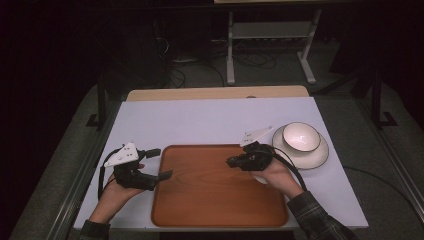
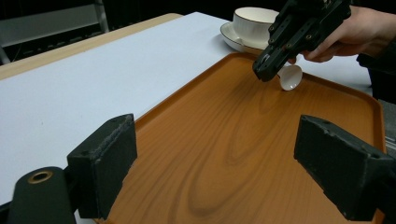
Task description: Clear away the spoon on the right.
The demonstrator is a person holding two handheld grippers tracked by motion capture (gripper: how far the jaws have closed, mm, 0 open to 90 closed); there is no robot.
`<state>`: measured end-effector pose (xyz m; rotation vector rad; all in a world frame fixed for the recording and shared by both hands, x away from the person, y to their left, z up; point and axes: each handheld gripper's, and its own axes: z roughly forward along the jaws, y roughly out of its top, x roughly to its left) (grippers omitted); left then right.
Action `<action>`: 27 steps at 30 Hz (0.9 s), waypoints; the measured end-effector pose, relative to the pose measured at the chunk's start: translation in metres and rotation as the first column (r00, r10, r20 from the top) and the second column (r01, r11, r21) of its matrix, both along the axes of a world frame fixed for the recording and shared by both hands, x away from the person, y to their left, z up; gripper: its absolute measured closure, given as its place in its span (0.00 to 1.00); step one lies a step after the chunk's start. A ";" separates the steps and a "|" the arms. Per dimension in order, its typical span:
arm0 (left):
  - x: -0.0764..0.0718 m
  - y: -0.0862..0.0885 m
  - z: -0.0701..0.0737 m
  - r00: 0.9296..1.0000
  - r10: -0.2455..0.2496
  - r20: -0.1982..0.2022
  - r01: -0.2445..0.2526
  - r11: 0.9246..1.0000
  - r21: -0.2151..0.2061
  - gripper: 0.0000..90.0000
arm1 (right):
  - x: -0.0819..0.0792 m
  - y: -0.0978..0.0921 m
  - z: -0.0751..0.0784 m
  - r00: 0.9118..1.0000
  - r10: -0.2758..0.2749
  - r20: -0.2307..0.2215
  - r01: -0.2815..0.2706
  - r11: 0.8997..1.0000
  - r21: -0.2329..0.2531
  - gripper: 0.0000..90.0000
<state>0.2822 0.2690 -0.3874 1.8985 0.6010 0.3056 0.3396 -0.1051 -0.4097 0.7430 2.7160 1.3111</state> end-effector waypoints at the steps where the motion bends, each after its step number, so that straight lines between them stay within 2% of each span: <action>1: 0.000 0.000 0.000 1.000 -0.001 0.000 0.001 1.000 0.000 0.14 | 0.001 0.001 -0.001 1.000 0.003 -0.003 -0.003 1.000 -0.005 0.94; 17: 0.000 0.000 0.001 1.000 -0.003 0.001 0.003 1.000 0.001 0.14 | 0.009 0.011 -0.019 0.998 0.021 -0.063 -0.027 0.995 -0.099 0.90; 27: 0.000 0.000 0.000 1.000 -0.004 -0.002 0.004 1.000 0.001 0.14 | 0.011 0.012 -0.024 0.998 0.019 -0.057 -0.026 0.991 -0.130 0.87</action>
